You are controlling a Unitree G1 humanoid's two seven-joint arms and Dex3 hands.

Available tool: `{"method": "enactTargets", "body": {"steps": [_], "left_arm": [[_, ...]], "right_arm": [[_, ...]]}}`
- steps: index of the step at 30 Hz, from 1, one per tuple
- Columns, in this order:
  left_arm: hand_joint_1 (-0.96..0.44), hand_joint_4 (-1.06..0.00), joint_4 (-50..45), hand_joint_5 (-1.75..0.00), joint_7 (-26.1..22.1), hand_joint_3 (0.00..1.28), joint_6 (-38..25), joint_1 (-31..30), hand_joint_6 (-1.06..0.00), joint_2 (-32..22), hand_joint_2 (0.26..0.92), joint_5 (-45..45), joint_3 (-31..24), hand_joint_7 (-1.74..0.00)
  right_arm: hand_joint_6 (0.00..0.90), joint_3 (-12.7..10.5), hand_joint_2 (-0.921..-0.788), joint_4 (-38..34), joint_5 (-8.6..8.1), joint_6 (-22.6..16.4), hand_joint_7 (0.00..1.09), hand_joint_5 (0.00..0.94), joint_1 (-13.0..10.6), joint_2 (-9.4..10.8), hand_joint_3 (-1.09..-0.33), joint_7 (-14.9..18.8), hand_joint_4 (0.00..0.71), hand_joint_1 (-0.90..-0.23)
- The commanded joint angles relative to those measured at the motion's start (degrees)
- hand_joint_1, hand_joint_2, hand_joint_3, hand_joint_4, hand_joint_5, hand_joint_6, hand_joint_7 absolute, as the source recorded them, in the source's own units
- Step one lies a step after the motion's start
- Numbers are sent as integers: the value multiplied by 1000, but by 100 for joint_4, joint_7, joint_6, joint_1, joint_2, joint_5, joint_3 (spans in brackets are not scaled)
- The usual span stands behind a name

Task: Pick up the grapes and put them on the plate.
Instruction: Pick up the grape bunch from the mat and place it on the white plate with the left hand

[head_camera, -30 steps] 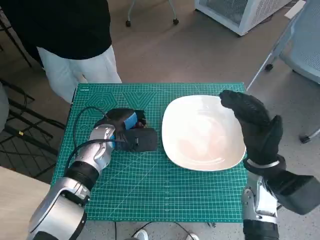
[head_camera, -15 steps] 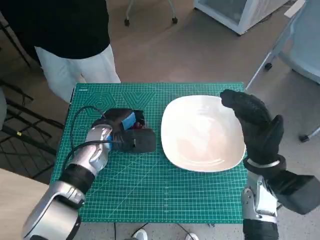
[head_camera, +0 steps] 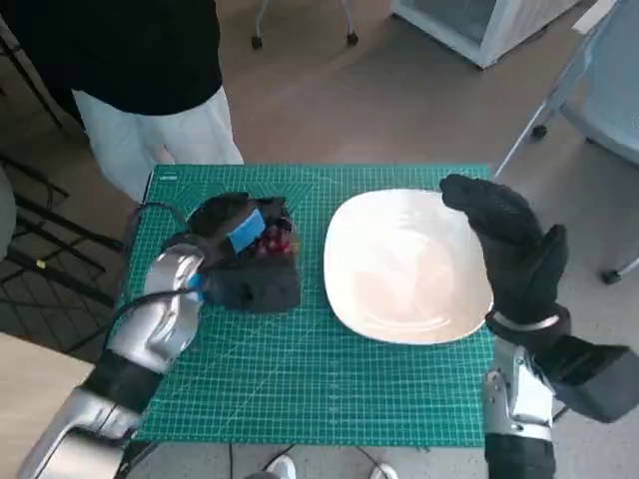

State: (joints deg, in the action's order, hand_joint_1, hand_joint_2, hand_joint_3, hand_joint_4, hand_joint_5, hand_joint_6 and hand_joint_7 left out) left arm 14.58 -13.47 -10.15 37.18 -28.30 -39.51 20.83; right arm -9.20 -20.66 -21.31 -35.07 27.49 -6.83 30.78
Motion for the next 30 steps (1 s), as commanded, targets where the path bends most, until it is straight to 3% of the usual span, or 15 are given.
{"method": "enactTargets", "body": {"steps": [1, 16, 30], "left_arm": [[2, -619, -641, -1324, 49, 147, 14, -282, -535, -139, 921, 26, -272, -1162], [2, -644, -1226, -1311, 29, 121, 25, -442, -572, -69, 921, -61, -511, -1108], [1, -635, -677, -1263, -181, 135, -22, 530, -536, 659, 921, -384, 149, -1208]], "right_arm": [[-1, -9, -921, -77, -8, 30, 511, 5, -39, 13, -631, -3, 262, -510], [-1, -36, -921, -138, -54, 24, 509, 6, 12, 2, -632, 37, 267, -510], [0, -148, -921, -177, -195, 40, 511, 7, 28, -75, -627, 151, 270, -508]]}}
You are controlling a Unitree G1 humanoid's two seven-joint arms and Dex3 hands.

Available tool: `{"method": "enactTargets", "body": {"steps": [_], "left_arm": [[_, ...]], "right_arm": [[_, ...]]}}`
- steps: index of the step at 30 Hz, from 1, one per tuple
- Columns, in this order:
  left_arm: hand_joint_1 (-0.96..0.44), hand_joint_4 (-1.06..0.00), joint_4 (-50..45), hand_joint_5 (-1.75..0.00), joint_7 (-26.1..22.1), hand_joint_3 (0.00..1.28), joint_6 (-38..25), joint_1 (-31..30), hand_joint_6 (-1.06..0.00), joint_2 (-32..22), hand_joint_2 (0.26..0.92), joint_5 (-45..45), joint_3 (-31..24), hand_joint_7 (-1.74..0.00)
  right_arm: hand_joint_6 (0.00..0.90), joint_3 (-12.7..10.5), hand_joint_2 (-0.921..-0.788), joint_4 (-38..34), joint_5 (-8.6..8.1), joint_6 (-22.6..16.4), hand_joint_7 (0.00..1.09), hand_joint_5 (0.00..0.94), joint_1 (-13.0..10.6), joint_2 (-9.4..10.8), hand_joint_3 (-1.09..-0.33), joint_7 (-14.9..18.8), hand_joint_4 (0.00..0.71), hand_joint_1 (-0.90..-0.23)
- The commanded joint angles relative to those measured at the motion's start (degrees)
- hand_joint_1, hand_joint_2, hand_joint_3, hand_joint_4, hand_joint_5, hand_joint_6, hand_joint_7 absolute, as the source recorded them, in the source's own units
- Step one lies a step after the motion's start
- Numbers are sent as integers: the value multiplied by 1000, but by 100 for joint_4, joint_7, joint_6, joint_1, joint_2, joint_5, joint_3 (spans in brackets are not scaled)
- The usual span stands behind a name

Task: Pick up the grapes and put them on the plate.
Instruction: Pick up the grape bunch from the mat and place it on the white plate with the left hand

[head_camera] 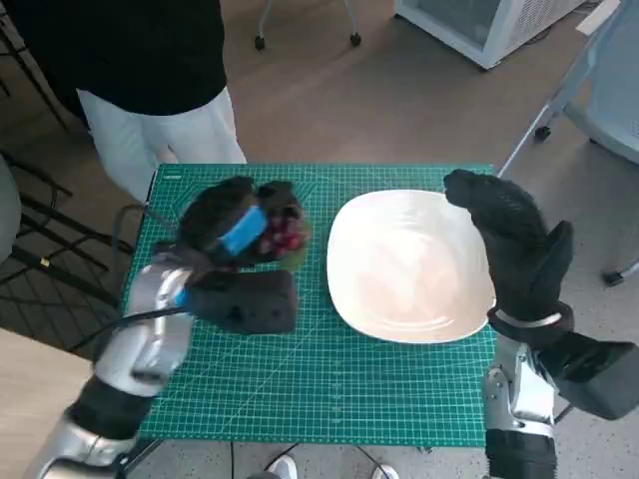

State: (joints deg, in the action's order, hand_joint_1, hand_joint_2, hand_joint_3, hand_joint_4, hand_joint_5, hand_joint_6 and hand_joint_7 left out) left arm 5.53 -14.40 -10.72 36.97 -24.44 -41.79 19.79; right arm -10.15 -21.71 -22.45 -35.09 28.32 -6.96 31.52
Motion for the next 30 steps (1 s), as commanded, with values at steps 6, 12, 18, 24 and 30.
{"method": "enactTargets", "body": {"steps": [6, 12, 18, 24, 30], "left_arm": [[2, -610, 850, -1317, -191, 142, 216, 1222, -552, 702, 921, -215, 622, -1166], [3, -595, 1535, -1383, -140, 151, 451, 1756, -561, 1081, 921, -190, 885, -1109], [3, -602, 2355, -1319, -101, 145, 711, 2257, -550, 1586, 921, -107, 1101, -1178], [2, -590, 3117, -1313, -40, 155, 940, 2610, -534, 1970, 921, -13, 1185, -1217], [1, -546, 3697, -1406, 43, 165, 1123, 2829, -562, 2270, 921, 92, 1161, -1145]], "right_arm": [[9, -117, -921, 44, -129, 74, 512, 6, -119, -87, -617, 102, 271, -507], [20, -178, -921, 184, -198, 118, 505, 6, -202, -136, -600, 108, 272, -520], [51, -255, -921, 275, -267, 63, 464, 5, -308, -194, -583, 103, 278, -526], [82, -342, -921, 304, -270, -4, 412, 4, -358, -218, -573, 70, 283, -530], [97, -399, -921, 349, -241, -65, 388, 3, -402, -205, -564, 16, 286, -542]]}}
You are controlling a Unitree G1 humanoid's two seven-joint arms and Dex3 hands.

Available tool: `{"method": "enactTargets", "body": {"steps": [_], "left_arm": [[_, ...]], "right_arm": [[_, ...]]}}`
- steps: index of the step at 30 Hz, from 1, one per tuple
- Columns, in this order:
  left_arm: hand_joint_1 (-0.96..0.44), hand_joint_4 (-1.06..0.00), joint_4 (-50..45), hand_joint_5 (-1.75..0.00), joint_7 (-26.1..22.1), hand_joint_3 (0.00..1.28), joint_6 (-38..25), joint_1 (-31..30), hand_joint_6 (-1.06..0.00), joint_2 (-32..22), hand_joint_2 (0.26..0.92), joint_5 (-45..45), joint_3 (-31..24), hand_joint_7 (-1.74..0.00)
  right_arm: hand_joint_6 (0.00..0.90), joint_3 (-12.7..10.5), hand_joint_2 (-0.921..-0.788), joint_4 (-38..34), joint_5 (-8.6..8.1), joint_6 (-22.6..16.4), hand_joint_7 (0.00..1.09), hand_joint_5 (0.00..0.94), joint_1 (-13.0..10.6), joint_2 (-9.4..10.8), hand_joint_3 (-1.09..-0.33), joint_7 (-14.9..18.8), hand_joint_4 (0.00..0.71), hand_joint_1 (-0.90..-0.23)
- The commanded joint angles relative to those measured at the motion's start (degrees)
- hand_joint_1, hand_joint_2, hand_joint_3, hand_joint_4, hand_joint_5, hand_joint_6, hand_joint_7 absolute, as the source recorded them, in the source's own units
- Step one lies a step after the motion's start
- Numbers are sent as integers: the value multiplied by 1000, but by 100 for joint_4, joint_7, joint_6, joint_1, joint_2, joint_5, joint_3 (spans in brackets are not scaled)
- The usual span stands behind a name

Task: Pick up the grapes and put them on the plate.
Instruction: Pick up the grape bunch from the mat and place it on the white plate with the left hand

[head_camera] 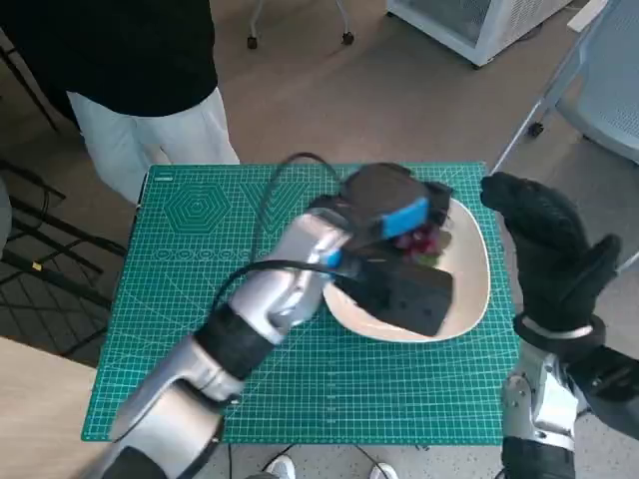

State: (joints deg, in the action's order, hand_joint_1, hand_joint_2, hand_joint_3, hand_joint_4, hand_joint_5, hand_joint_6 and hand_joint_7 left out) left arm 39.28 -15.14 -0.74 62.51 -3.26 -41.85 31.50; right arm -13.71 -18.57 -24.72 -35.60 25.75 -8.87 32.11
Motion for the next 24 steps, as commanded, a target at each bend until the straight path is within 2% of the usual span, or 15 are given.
{"method": "enactTargets", "body": {"steps": [1, 8, 24], "left_arm": [[1, -532, 401, -1431, 128, 169, 144, 303, -570, 189, 921, 108, -12, -1126], [2, -464, 720, -1546, 186, 194, 309, 379, -596, 311, 921, 163, -3, -1056], [3, -502, 1185, -1503, 283, 192, 482, 458, -560, 388, 921, 186, 12, -1099]], "right_arm": [[99, -45, -921, 53, -6, -23, 385, 3, -159, -8, -563, -56, 286, -543], [108, -49, -921, 158, 50, -70, 370, 2, -235, 26, -557, -151, 285, -545], [119, -19, -921, 20, 131, -222, 347, 0, -219, 45, -557, -277, 279, -534]]}}
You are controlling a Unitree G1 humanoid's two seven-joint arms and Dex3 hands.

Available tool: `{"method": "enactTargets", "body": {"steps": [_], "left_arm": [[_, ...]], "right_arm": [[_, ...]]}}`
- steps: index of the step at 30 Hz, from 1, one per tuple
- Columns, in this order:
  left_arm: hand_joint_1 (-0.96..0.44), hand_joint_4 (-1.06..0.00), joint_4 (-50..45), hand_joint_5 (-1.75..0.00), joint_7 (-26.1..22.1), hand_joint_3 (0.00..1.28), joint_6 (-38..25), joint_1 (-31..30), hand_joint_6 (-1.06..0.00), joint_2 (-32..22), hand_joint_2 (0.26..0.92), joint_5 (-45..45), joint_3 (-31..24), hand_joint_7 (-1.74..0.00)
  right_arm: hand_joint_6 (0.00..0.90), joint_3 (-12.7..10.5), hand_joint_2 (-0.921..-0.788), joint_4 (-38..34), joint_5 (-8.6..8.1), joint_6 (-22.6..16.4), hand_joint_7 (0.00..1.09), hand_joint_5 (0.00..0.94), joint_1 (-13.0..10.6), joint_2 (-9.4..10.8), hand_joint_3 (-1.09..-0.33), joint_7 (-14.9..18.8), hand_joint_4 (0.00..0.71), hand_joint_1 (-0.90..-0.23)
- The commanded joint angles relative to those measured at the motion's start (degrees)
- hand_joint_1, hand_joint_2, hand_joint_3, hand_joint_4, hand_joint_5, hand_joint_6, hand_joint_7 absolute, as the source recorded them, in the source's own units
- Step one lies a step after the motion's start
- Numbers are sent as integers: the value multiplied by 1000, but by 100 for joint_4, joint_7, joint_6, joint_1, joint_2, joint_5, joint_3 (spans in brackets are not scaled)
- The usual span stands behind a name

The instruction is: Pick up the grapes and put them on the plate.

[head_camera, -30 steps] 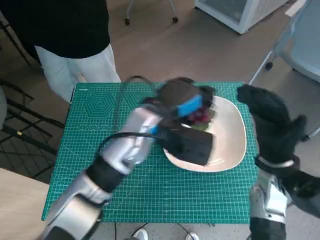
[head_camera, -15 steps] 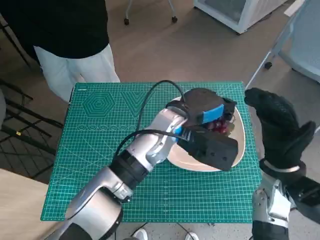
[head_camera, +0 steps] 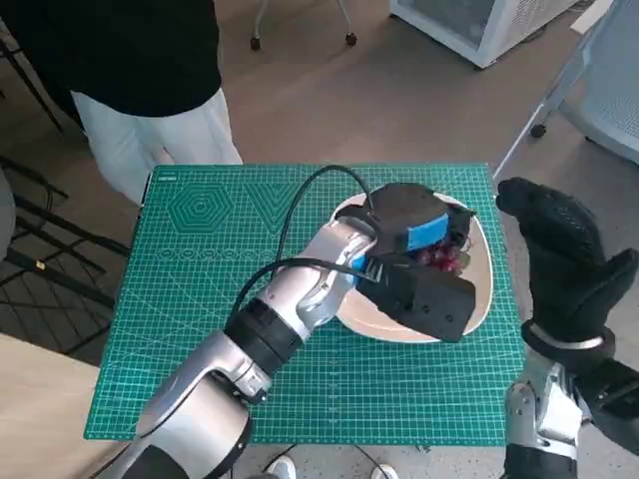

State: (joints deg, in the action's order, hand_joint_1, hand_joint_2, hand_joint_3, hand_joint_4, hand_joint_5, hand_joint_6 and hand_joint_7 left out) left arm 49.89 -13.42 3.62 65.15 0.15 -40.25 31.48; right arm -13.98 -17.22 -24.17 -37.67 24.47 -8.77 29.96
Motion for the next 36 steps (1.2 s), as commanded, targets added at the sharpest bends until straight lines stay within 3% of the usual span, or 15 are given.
{"method": "enactTargets", "body": {"steps": [1, 6, 7, 9, 11, 13, 16, 19, 29, 36], "left_arm": [[3, -505, 160, -1499, 134, 193, 44, 203, -554, 57, 921, 22, 14, -1106], [21, -479, 346, -1472, 255, 230, 60, 211, -480, 133, 921, 123, -71, -1199], [63, -472, 400, -1457, 268, 238, 57, 208, -457, 164, 921, 177, -114, -1131], [186, -481, 528, -1445, 282, 238, 35, 210, -431, 234, 920, 290, -199, -773], [121, -491, 655, -1224, 291, 196, -5, 215, -415, 294, 918, 368, -245, -405], [-106, -436, 738, -799, 298, 132, -47, 201, -381, 323, 917, 406, -256, -204], [-363, -224, 792, -292, 276, 83, -96, 171, -302, 338, 920, 429, -261, -67], [-486, -122, 814, -101, 255, 76, -124, 162, -242, 340, 921, 430, -239, -22], [-518, -109, 621, -15, 339, 117, 110, -29, -211, 149, 921, 502, -253, -1], [-521, -37, 502, -1, 307, 149, 797, -251, -191, -174, 921, 913, -583, 0]], "right_arm": [[120, 12, -921, -128, 82, -22, 346, 0, -84, 37, -558, -68, 280, -534], [122, 23, -921, -192, 94, -50, 341, 0, -58, 40, -559, -90, 279, -533], [122, 24, -921, -206, 94, -57, 340, 0, -55, 40, -559, -91, 278, -533], [122, 25, -921, -237, 96, -77, 338, 0, -51, 42, -560, -91, 278, -532], [123, 27, -921, -269, 99, -98, 337, 0, -45, 48, -560, -91, 278, -532], [123, 34, -921, -285, 109, -119, 336, 0, -44, 59, -561, -99, 277, -531], [124, 49, -921, -288, 135, -143, 334, 0, -49, 77, -562, -123, 277, -531], [124, 63, -921, -281, 166, -157, 332, 0, -57, 89, -565, -153, 276, -531], [123, 97, -921, -180, 231, -143, 329, 0, -121, 117, -573, -224, 274, -527], [123, 120, -921, -142, 226, -110, 329, 0, -141, 130, -575, -230, 273, -527]]}}
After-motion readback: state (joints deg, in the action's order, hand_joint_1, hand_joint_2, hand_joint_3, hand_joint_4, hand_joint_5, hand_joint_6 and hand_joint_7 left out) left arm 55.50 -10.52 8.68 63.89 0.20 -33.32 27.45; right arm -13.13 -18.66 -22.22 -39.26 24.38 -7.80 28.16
